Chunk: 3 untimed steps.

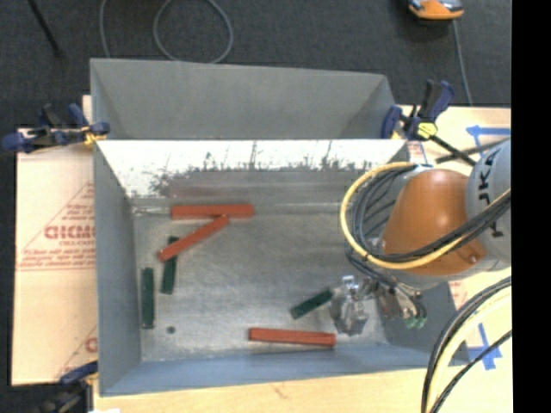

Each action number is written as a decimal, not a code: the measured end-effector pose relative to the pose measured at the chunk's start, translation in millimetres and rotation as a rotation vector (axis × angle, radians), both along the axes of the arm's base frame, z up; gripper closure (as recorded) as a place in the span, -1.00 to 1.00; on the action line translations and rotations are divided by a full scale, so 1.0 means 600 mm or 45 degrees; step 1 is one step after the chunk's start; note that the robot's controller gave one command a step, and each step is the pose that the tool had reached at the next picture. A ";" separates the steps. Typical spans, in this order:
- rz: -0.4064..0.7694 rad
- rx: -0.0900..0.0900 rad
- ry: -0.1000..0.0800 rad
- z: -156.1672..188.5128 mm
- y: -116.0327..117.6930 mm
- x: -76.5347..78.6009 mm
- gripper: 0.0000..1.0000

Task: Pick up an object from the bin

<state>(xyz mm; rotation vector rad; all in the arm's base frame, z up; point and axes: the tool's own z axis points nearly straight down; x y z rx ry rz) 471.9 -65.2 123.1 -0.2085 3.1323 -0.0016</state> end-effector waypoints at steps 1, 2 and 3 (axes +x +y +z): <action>0.002 0.000 0.000 0.000 0.000 0.000 -1.00; 0.102 0.003 -0.017 -0.087 0.125 0.018 -1.00; 0.103 0.000 -0.005 -0.086 0.120 0.014 1.00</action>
Offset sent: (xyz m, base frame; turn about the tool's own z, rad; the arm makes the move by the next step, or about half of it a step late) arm 0.0000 0.0000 0.0000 0.0000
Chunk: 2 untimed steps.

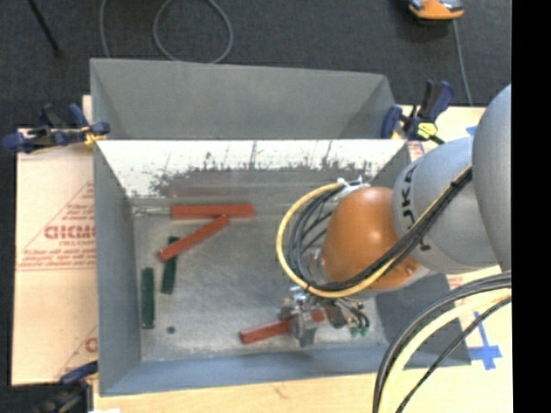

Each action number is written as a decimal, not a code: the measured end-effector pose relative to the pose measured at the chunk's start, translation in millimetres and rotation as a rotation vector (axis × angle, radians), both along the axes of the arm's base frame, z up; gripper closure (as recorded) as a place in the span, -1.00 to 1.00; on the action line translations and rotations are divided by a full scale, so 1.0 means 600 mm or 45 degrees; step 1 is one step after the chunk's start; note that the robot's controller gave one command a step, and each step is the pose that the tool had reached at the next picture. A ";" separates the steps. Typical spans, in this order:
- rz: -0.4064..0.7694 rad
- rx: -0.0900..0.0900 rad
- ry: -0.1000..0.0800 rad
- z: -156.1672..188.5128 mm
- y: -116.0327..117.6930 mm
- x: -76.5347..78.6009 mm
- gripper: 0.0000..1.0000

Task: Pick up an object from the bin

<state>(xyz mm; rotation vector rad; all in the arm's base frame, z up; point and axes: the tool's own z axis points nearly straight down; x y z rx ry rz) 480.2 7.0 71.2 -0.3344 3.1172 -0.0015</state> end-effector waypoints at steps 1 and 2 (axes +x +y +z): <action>0.018 0.002 -0.007 0.154 0.049 0.029 1.00; 0.102 0.001 -0.006 0.271 0.082 0.025 1.00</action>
Offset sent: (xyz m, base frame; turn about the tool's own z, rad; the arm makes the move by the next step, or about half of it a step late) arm 0.0138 0.0291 0.0875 -0.0109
